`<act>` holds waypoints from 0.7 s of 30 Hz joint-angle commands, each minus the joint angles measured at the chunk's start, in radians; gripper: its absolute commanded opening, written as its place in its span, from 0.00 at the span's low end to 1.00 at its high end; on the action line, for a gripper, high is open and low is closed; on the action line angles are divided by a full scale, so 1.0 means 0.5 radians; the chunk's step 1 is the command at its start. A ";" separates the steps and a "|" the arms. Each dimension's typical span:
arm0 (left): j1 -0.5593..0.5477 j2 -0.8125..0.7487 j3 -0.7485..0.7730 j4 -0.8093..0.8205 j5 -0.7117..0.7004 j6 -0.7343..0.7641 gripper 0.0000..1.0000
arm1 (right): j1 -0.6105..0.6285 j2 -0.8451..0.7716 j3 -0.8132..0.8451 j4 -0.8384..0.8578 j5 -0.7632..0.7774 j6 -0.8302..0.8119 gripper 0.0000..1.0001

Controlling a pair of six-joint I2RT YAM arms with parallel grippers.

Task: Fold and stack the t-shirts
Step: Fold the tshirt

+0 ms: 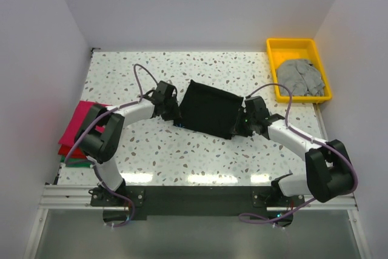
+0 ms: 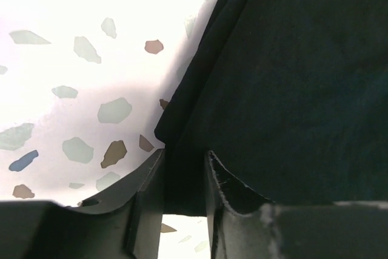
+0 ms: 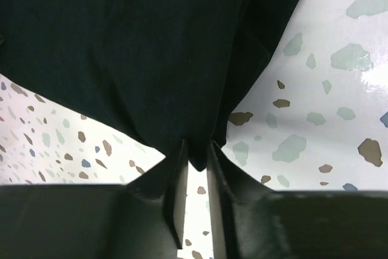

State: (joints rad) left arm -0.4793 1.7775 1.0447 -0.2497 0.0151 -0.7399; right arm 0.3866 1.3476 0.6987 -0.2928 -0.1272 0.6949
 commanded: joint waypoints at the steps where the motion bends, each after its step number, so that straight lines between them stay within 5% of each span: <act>1: 0.005 0.004 -0.043 0.149 0.056 0.019 0.34 | 0.009 0.026 -0.026 0.116 -0.016 0.022 0.19; 8: 0.005 -0.033 -0.058 0.088 0.028 0.007 0.00 | 0.012 -0.038 0.023 -0.052 0.067 -0.079 0.01; 21: 0.005 -0.480 -0.441 -0.053 -0.067 -0.066 0.00 | 0.006 -0.333 -0.017 -0.424 0.120 -0.261 0.00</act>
State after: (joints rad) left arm -0.4873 1.6196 0.8787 -0.2497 0.0395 -0.7647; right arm 0.3923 1.2221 0.6956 -0.4168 -0.0998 0.6109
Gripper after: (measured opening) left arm 0.028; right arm 0.014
